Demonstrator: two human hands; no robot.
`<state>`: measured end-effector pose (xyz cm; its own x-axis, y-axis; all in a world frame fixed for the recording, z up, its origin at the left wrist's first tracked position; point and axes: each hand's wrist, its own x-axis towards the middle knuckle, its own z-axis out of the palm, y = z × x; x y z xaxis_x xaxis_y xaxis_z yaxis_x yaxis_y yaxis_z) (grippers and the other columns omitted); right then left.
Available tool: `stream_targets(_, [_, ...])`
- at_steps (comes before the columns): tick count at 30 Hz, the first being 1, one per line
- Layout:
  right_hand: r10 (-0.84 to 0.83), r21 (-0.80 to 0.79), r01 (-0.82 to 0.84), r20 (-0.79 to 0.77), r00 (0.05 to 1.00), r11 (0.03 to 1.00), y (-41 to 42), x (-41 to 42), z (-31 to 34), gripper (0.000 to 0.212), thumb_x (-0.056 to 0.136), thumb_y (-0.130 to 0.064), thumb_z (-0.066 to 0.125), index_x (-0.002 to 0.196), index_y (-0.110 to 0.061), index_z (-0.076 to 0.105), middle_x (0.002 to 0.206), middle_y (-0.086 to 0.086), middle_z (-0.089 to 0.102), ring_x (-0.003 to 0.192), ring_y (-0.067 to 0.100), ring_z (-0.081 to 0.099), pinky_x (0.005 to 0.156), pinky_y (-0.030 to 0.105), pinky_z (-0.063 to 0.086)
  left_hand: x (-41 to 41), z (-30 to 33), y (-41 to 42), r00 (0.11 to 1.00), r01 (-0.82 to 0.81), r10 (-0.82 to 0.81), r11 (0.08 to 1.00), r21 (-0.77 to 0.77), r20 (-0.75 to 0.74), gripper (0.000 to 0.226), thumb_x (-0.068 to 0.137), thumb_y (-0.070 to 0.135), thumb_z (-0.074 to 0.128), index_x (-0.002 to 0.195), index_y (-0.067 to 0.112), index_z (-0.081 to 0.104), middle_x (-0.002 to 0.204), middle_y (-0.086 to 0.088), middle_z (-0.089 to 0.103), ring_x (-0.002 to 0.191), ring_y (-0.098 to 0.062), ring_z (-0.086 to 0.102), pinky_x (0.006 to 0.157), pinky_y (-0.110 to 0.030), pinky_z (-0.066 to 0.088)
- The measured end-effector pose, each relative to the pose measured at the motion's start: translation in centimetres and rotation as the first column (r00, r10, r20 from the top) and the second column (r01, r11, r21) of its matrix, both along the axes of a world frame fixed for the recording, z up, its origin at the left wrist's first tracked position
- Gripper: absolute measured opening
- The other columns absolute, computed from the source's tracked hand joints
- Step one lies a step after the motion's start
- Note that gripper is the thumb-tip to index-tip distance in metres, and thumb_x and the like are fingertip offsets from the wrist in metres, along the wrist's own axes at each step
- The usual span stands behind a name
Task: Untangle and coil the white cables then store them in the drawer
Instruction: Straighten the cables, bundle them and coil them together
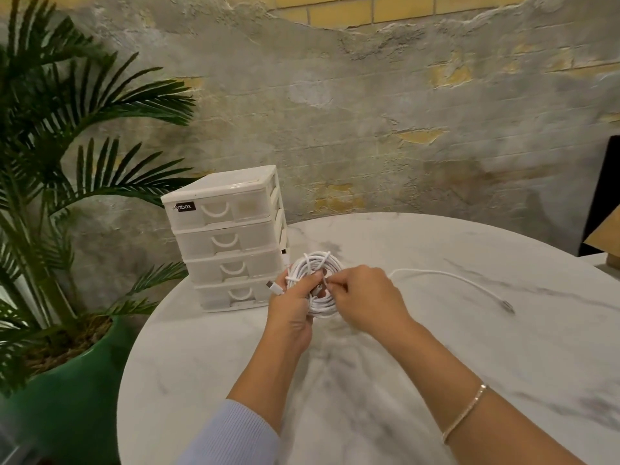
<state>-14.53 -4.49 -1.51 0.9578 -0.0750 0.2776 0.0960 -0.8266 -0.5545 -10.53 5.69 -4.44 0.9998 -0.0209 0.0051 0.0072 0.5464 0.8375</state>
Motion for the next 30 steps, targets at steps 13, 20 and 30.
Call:
stream_targets(13, [-0.117, -0.232, 0.156, 0.172, 0.978, 0.960, -0.5, 0.0, 0.3, 0.022, 0.090, -0.023, 0.049, 0.101, -0.019, 0.068, 0.101, 0.005, 0.067, 0.095, 0.026, 0.060, 0.066, 0.026, 0.034, -0.5, 1.4, 1.9, 0.931, 0.361, -0.362, 0.895, 0.263, -0.048, 0.055, 0.066, 0.044, 0.074, 0.105, 0.007, 0.065, 0.085, -0.007, 0.065, 0.076, -0.021, 0.059, 0.076, -0.036, 0.044])
stream_targets(20, [-0.018, -0.353, 0.059, 0.117, 0.993, 0.934, -0.2, 0.0, -0.3, 0.029, 0.093, -0.024, 0.044, 0.114, -0.012, 0.060, 0.114, 0.002, 0.056, 0.118, 0.021, 0.036, 0.074, 0.029, 0.033, -0.4, 0.7, 1.9, 0.956, 0.191, -0.284, 0.785, 0.590, 0.067, 0.028, 0.084, -0.001, 0.062, 0.112, 0.004, 0.064, 0.081, -0.007, 0.069, 0.068, -0.012, 0.065, 0.065, -0.020, 0.052])
stream_targets(30, [0.051, 0.085, -0.037, -0.177, 0.983, 0.996, -1.5, -0.5, 1.1, 0.031, 0.076, -0.025, 0.062, 0.050, -0.018, 0.047, 0.058, -0.003, 0.049, 0.067, 0.016, 0.048, 0.053, 0.025, 0.034, -0.1, 0.4, 1.9, 0.931, 0.148, -0.332, 0.720, 0.678, 0.149, 0.048, 0.083, -0.018, 0.048, 0.103, 0.024, 0.061, 0.096, -0.001, 0.068, 0.083, -0.013, 0.061, 0.072, -0.023, 0.050])
